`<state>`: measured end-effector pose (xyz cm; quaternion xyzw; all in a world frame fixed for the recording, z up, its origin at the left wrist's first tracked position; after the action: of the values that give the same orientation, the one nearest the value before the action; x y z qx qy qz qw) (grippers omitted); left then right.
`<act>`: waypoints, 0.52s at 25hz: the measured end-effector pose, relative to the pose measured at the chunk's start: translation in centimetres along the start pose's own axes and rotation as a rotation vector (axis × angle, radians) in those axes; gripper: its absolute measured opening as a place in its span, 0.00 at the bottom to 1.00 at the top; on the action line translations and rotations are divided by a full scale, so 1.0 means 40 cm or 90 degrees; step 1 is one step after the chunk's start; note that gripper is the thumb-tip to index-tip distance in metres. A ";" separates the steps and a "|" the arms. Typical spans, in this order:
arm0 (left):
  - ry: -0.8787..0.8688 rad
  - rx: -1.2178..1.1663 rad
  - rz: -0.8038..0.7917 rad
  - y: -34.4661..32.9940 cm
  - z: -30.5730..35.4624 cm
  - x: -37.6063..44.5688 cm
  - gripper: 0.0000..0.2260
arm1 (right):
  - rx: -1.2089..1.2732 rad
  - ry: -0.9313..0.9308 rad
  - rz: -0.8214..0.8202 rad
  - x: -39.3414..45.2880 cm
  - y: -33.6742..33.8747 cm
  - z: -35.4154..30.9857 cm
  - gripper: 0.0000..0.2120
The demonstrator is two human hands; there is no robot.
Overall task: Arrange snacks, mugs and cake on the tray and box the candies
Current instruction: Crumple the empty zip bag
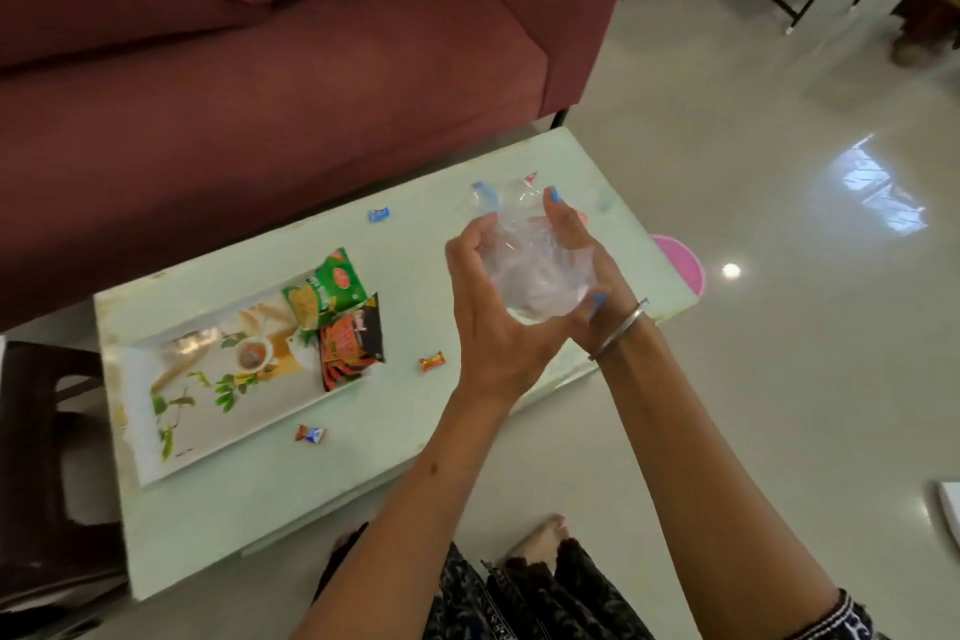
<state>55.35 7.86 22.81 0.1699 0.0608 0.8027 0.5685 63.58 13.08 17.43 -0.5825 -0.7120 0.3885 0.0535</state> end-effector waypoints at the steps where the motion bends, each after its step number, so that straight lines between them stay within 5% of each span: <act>1: 0.021 -0.021 0.022 -0.038 0.011 0.006 0.35 | -0.049 0.027 0.062 -0.012 0.054 -0.037 0.15; 5: 0.074 -0.131 0.040 -0.189 0.053 0.009 0.22 | -0.135 0.111 0.112 -0.066 0.170 -0.185 0.07; 9: 0.088 -0.189 -0.013 -0.318 0.088 0.030 0.35 | -0.055 0.176 0.040 -0.064 0.225 -0.304 0.13; 13: 0.131 -0.196 -0.049 -0.470 0.076 0.096 0.20 | -0.075 0.203 0.085 -0.011 0.350 -0.398 0.13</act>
<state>72.02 17.68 20.97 -0.0045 0.0014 0.7934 0.6087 83.16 20.80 20.02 -0.6848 -0.6758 0.2514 0.1056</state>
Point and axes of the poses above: each hand's wrist, its own x-axis towards the middle knuckle, its own y-axis out of the back of the hand, z = x × y, the point moved 10 cm from there along x, towards the middle knuckle, and after that the axes turned 10 degrees about x, right-handed, at the moved point
